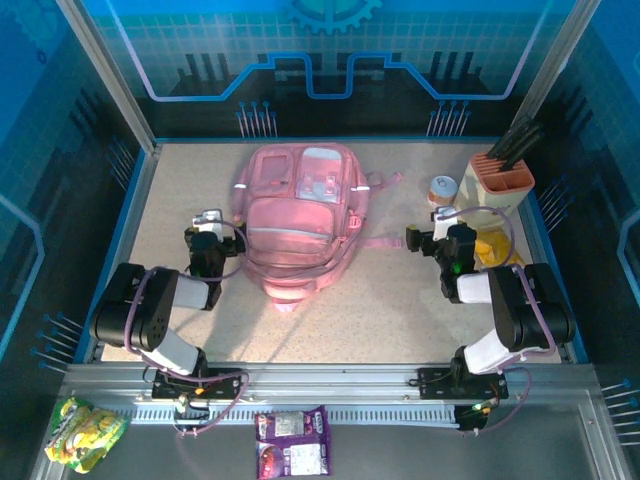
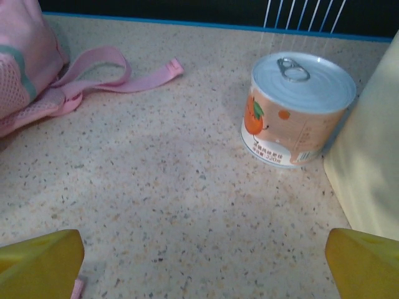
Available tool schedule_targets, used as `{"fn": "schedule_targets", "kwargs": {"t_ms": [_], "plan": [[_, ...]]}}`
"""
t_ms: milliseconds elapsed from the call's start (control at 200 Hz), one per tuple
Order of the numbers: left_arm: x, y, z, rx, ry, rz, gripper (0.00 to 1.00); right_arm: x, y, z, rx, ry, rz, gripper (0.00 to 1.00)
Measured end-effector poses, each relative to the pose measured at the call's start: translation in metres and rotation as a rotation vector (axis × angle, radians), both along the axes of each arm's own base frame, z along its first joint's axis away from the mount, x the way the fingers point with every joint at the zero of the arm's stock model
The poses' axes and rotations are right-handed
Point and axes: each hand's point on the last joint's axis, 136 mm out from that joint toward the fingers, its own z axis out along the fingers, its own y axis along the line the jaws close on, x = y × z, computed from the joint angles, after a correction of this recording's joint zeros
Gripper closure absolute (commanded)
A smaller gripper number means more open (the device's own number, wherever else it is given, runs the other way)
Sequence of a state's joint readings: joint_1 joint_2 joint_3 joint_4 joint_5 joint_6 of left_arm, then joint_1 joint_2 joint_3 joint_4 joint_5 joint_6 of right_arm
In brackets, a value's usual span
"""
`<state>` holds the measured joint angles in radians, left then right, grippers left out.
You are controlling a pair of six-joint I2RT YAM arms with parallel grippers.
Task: Pack the student bag
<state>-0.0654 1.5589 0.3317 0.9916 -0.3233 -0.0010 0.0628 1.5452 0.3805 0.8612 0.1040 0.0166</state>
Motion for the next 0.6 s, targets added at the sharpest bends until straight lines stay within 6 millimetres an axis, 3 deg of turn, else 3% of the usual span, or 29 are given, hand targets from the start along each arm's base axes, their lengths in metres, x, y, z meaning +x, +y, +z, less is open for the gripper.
{"fn": "schedule_targets", "kwargs": {"t_ms": [115, 600], "plan": [[0.0028, 0.0077, 0.0039, -0.009, -0.012, 0.020, 0.01, 0.0000, 0.0059, 0.0010, -0.013, -0.005, 0.021, 0.00], [0.0030, 0.0010, -0.0005, -0.021, 0.008, -0.018, 0.01, 0.0001, 0.0072, 0.0012, -0.011, -0.005, 0.031, 0.00]]}}
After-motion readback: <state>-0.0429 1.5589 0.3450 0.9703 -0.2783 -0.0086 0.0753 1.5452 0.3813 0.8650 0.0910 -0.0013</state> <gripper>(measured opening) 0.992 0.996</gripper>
